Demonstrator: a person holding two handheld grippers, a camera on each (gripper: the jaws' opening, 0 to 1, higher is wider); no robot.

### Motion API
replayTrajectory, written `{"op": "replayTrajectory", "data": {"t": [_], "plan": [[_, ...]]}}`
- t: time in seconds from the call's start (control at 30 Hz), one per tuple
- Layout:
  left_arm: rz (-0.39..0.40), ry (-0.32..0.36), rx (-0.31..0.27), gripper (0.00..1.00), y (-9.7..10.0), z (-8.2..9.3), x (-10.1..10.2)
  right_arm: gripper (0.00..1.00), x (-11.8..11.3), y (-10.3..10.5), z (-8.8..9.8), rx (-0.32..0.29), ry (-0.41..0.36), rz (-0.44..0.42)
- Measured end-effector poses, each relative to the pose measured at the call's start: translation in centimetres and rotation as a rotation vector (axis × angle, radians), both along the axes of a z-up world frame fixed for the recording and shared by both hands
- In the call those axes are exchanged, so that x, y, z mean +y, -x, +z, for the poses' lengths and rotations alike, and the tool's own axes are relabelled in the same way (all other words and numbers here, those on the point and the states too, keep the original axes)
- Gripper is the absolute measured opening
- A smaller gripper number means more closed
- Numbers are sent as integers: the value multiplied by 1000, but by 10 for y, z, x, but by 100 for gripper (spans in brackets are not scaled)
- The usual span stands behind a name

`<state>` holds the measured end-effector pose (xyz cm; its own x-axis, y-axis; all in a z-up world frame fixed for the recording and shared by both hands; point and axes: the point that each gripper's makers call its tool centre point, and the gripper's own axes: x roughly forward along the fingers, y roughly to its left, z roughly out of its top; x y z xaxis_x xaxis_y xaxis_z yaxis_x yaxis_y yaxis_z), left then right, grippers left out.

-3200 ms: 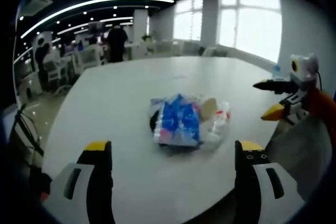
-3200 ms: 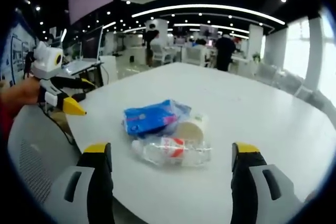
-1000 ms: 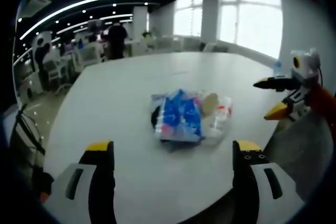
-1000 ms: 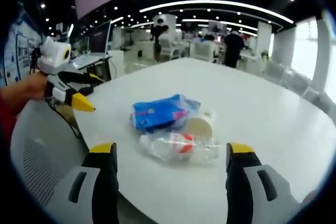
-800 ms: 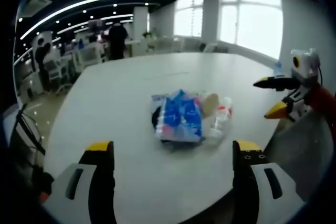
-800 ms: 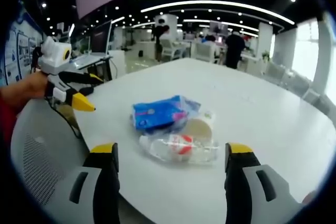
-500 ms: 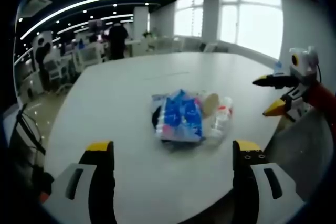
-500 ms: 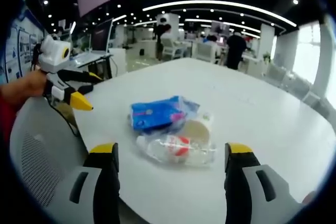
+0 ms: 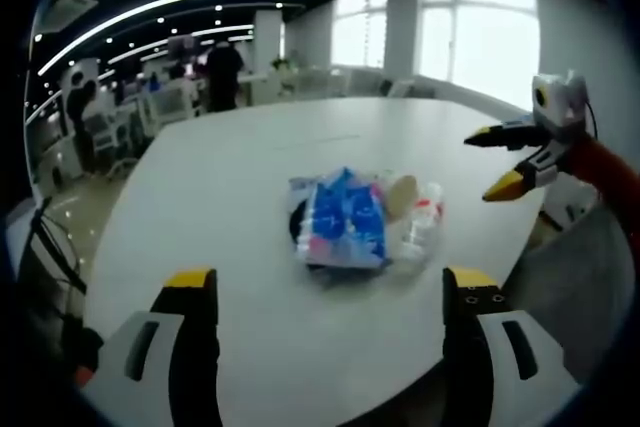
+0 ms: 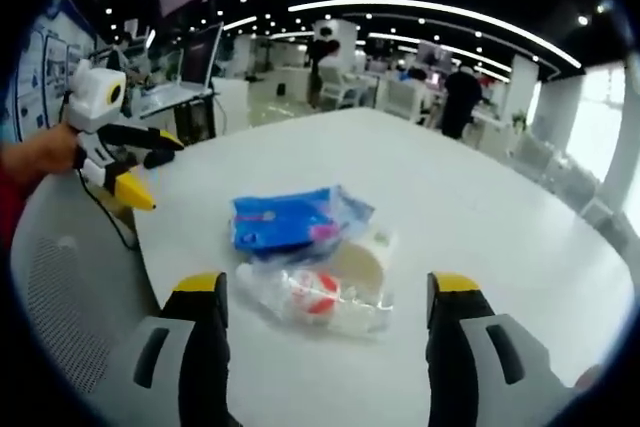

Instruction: Arrange the tabletop items into an orderly group along one side of the table until the central work area is clear of visible clutter.

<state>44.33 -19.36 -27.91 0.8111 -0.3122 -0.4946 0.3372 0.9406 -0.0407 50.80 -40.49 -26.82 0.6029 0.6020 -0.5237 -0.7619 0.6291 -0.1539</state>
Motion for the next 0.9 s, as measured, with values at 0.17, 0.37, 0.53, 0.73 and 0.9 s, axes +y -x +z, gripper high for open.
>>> {"op": "replayTrajectory", "data": {"t": [0.17,0.37,0.53,0.73,0.9], "plan": [[0,-2,3,90,0,-1,0,80,7,-12,-1,0,5,14],[1,-3,7,90,0,-2,0,78,18,-30,3,-10,8,37],[-1,-5,10,89,0,-2,0,78,29,-42,2,-5,16,56],[0,-2,10,89,0,-3,0,74,45,-53,-1,37,-9,82],[0,-1,10,89,0,-3,0,71,57,-66,-3,61,-27,88]]}}
